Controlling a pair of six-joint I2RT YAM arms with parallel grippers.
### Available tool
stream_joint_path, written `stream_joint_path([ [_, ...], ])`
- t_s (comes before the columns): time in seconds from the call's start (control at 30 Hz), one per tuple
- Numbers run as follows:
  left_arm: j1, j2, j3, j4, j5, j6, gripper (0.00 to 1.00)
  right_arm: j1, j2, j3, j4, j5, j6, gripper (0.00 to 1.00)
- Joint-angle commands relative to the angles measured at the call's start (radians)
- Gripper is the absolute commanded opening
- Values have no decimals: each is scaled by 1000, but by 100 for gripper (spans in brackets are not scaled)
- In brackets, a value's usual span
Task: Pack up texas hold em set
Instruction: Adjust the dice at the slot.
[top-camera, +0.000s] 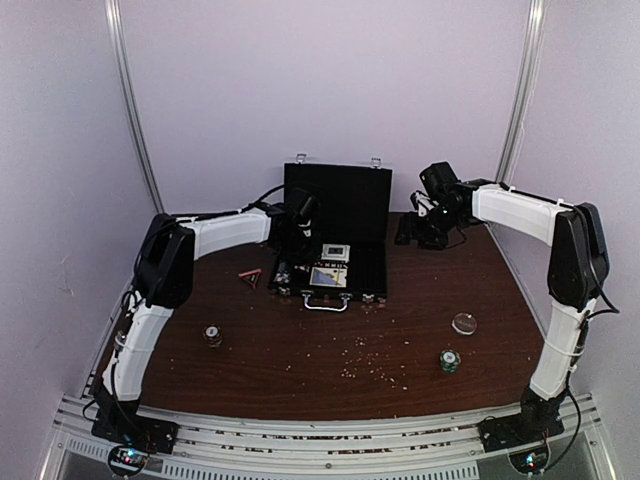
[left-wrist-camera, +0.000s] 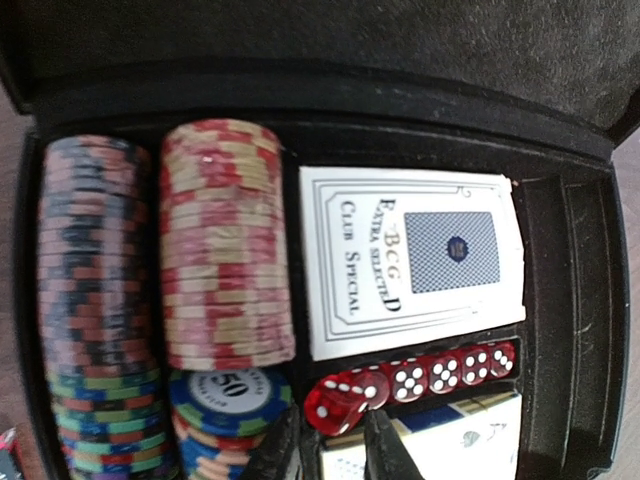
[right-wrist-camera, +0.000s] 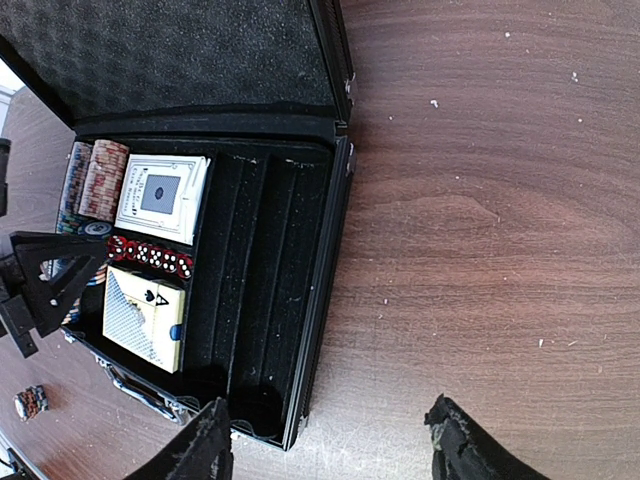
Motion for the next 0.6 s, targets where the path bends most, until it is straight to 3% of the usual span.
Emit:
stream_joint_path([
  [0.0, 3, 55, 32, 15, 25, 15, 23, -8, 14, 27, -13, -9, 4, 68],
  [0.57, 3, 92, 34, 18, -6, -5, 9, -9, 25, 39, -22, -6, 1, 68],
])
